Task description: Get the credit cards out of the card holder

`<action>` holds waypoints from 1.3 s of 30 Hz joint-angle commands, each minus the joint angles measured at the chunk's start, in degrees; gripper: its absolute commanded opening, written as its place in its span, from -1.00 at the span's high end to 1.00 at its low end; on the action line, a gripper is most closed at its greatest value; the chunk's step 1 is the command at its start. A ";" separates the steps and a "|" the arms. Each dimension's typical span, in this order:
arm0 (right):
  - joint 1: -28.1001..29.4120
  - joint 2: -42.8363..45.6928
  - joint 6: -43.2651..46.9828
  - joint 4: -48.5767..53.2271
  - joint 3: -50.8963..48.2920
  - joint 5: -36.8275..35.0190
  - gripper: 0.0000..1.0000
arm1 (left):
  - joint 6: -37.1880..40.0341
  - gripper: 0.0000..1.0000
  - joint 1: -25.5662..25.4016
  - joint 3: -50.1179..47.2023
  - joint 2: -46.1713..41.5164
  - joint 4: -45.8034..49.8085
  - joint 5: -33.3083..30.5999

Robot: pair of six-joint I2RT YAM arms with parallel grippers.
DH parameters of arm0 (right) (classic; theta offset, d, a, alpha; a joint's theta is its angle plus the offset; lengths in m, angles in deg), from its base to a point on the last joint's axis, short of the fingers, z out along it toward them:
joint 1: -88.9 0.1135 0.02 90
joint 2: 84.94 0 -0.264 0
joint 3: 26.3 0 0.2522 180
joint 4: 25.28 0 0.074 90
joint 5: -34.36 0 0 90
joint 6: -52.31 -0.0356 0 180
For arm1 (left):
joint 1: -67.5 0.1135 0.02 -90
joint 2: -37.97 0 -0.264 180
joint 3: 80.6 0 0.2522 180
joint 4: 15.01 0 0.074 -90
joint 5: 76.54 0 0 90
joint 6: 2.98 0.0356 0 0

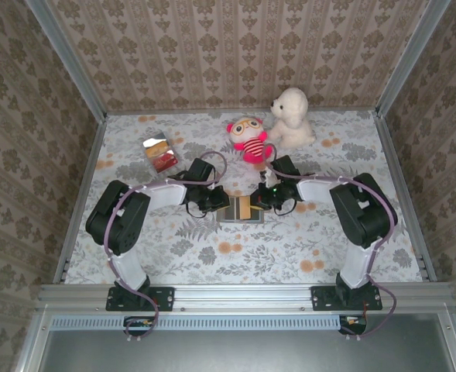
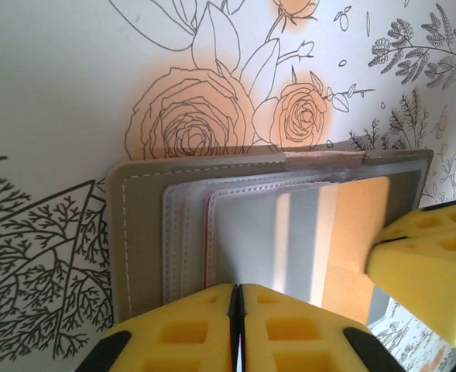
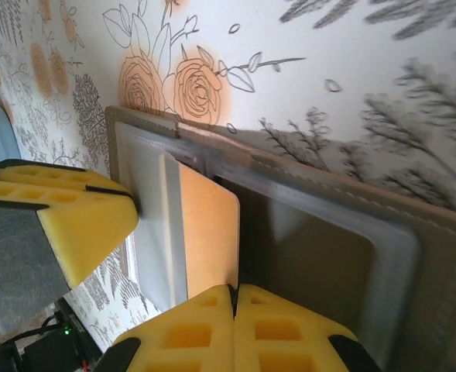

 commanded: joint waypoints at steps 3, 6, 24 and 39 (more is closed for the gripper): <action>-2.12 8.63 1.15 0.77 -4.46 -3.29 1.00 | 3.39 0.45 0.21 -0.39 -0.08 6.29 -2.78; -2.39 12.25 1.17 0.48 -4.82 -2.58 1.00 | 4.44 0.27 0.32 1.31 -2.18 6.25 -2.15; -2.92 15.83 -22.07 -38.41 -9.24 12.11 1.00 | -7.94 -0.35 5.69 -2.01 -16.10 -15.51 17.20; -2.38 15.38 -26.91 -44.06 -9.22 13.80 1.00 | -13.71 0.26 6.73 -2.60 -17.07 -25.34 21.80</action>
